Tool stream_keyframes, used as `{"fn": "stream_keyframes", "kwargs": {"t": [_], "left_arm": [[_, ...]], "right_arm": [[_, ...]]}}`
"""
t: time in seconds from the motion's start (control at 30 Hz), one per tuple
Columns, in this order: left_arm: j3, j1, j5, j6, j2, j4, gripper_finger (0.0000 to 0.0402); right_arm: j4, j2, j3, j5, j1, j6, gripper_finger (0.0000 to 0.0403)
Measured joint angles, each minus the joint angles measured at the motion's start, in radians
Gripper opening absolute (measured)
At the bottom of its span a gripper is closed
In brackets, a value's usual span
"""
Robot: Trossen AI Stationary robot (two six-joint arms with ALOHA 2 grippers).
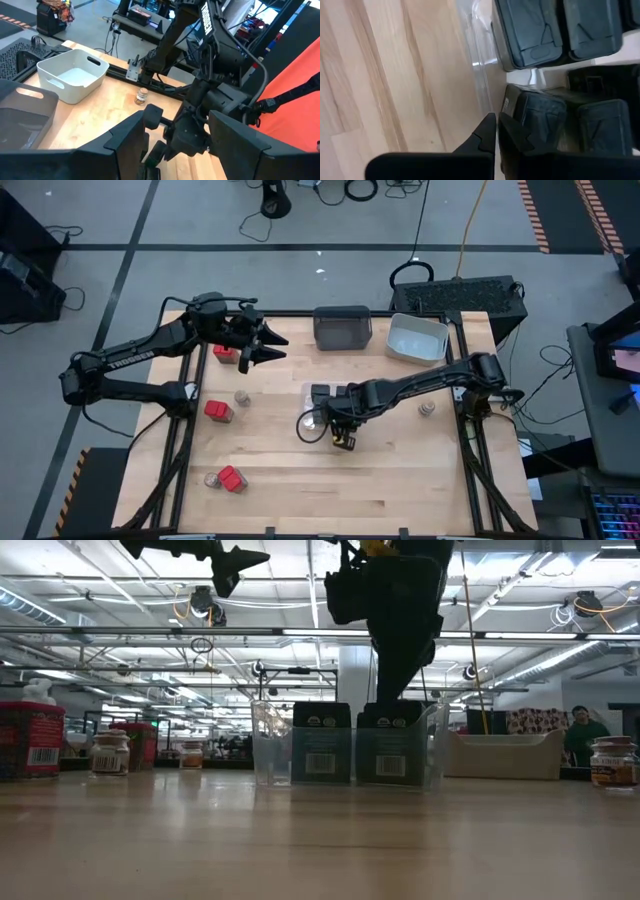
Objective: Sort spices by type
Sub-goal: Put the brown seasoning bottle into the gray bin
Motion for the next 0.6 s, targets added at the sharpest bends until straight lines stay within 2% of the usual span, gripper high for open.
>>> {"fn": "stream_keyframes", "kwargs": {"t": [0.3, 0.6], "left_arm": [[0.0, 0.0, 0.0, 0.009, 0.0, 0.0, 0.0223], [0.0, 0.0, 0.0, 0.028, 0.0, 0.0, 0.0223]], "right_arm": [[-0.035, 0.004, 0.0, 0.003, -0.002, 0.035, 0.0], [-0.088, 0.004, 0.0, 0.05, -0.002, 0.063, 0.0]]}}
